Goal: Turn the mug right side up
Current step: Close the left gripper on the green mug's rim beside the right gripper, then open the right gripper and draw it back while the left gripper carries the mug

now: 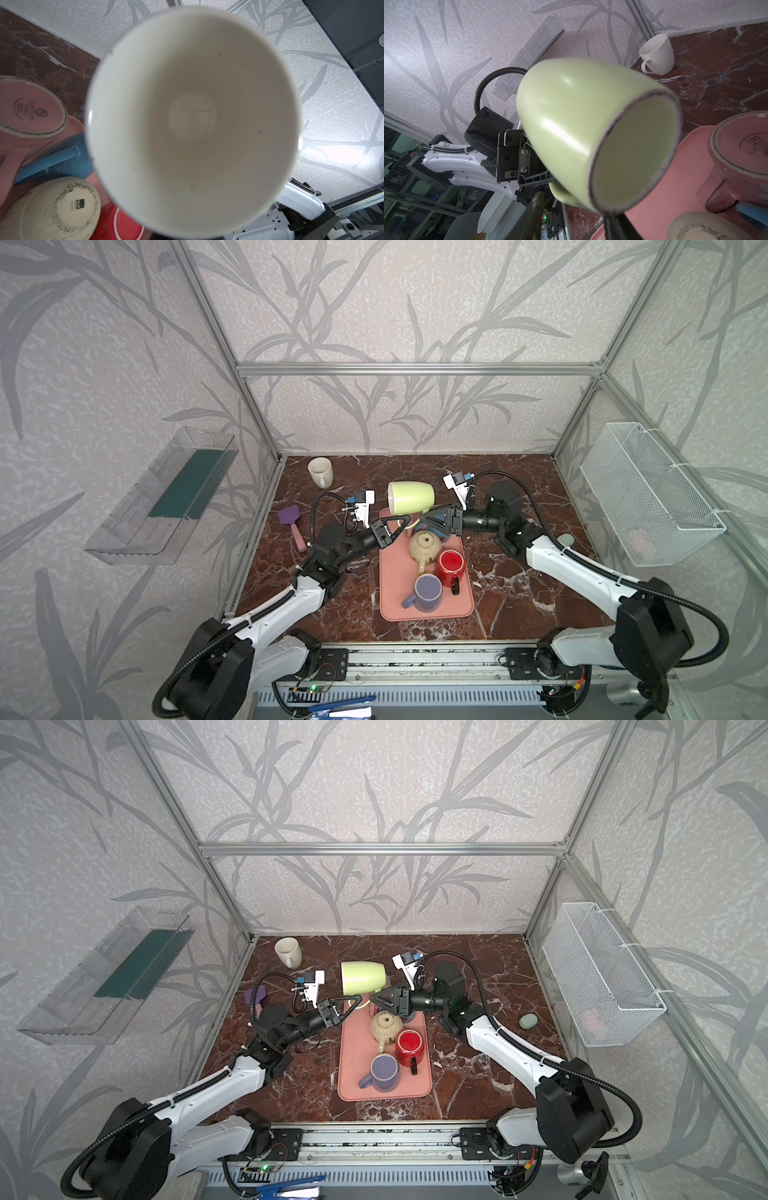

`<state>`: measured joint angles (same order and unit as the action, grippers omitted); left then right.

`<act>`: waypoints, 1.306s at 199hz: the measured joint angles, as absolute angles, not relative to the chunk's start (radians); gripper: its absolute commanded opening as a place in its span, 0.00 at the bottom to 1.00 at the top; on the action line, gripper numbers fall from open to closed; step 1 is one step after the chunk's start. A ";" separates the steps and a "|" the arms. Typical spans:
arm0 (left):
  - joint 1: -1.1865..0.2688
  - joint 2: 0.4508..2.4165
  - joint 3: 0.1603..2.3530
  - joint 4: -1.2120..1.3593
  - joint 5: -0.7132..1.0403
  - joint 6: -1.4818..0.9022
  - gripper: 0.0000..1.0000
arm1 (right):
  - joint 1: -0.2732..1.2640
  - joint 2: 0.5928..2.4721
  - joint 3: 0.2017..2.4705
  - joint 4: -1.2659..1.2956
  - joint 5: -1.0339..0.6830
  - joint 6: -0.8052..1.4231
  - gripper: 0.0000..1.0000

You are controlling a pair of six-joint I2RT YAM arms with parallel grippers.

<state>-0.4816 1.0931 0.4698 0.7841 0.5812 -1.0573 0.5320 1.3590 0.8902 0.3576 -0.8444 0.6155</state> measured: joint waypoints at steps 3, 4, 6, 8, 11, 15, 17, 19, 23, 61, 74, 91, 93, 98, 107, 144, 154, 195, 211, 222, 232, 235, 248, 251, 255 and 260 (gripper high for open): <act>-0.479 1.086 0.466 0.775 0.574 -1.055 0.00 | 0.532 1.359 0.888 0.357 -0.843 0.615 0.47; -0.479 1.086 0.466 0.775 0.574 -1.055 0.00 | 0.532 1.359 0.888 0.357 -0.843 0.615 0.47; -0.476 1.081 0.464 0.766 0.569 -1.054 0.00 | 0.532 1.359 0.887 0.357 -0.842 0.614 0.47; -0.474 1.076 0.460 0.757 0.563 -1.051 0.00 | 0.532 1.359 0.885 0.358 -0.842 0.614 0.47; -0.471 1.069 0.458 0.748 0.558 -1.050 0.00 | 0.532 1.359 0.883 0.360 -0.841 0.614 0.47; -0.469 1.062 0.454 0.739 0.552 -1.048 0.00 | 0.532 1.359 0.880 0.361 -0.840 0.614 0.47; -0.464 1.053 0.450 0.724 0.544 -1.047 0.00 | 0.532 1.359 0.878 0.363 -0.839 0.614 0.47; -0.463 1.050 0.448 0.719 0.541 -1.047 0.00 | 0.532 1.359 0.877 0.363 -0.838 0.614 0.47; -0.461 1.041 0.445 0.704 0.533 -1.045 0.00 | 0.532 1.359 0.873 0.368 -0.838 0.617 0.47; -0.432 0.951 0.435 0.539 0.462 -1.021 0.00 | 0.534 1.374 0.830 0.410 -0.835 0.631 0.47; -0.418 0.918 0.435 0.484 0.446 -1.010 0.00 | 0.537 1.386 0.817 0.424 -0.835 0.645 0.47; -0.394 0.870 0.435 0.405 0.432 -0.993 0.00 | 0.538 1.399 0.802 0.433 -0.835 0.657 0.46; -0.389 0.863 0.435 0.387 0.430 -0.989 0.00 | 0.539 1.401 0.801 0.434 -0.834 0.657 0.46; -0.381 0.848 0.436 0.362 0.427 -0.981 0.00 | 0.540 1.403 0.799 0.433 -0.834 0.658 0.46; -0.364 0.823 0.439 0.308 0.419 -0.967 0.00 | 0.543 1.404 0.799 0.432 -0.834 0.657 0.47; -0.291 0.789 0.524 0.051 0.394 -0.892 0.00 | 0.566 1.395 0.793 0.404 -0.793 0.607 0.59; -0.274 0.791 0.559 -0.016 0.389 -0.866 0.00 | 0.577 1.380 0.788 0.379 -0.771 0.587 0.63; -0.244 0.847 0.725 -0.249 0.335 -0.748 0.00 | 0.628 1.315 0.780 0.277 -0.684 0.498 0.74; -0.241 0.889 0.801 -0.343 0.298 -0.687 0.00 | 0.649 1.298 0.773 0.249 -0.651 0.475 0.77; -0.241 0.916 0.840 -0.392 0.273 -0.654 0.00 | 0.661 1.291 0.764 0.231 -0.629 0.464 0.78; -0.241 0.938 0.874 -0.435 0.251 -0.623 0.00 | 0.672 1.286 0.756 0.211 -0.607 0.456 0.79; -0.241 0.944 0.884 -0.446 0.241 -0.617 0.00 | 0.674 1.286 0.754 0.205 -0.601 0.455 0.79; -0.241 0.971 0.923 -0.497 0.214 -0.583 0.00 | 0.685 1.284 0.748 0.180 -0.573 0.447 0.82; -0.241 0.979 0.936 -0.513 0.205 -0.572 0.00 | 0.686 1.284 0.747 0.173 -0.566 0.446 0.83; -0.241 0.987 0.945 -0.524 0.198 -0.565 0.00 | 0.689 1.284 0.747 0.168 -0.559 0.443 0.83; -0.241 0.996 0.957 -0.537 0.188 -0.553 0.00 | 0.690 1.283 0.746 0.160 -0.551 0.443 0.84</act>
<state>-0.2409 0.9958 0.9565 -0.5365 0.1879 -0.5526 0.6903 1.2835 0.7464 0.1596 -0.5514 0.4431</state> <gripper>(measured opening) 0.113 0.821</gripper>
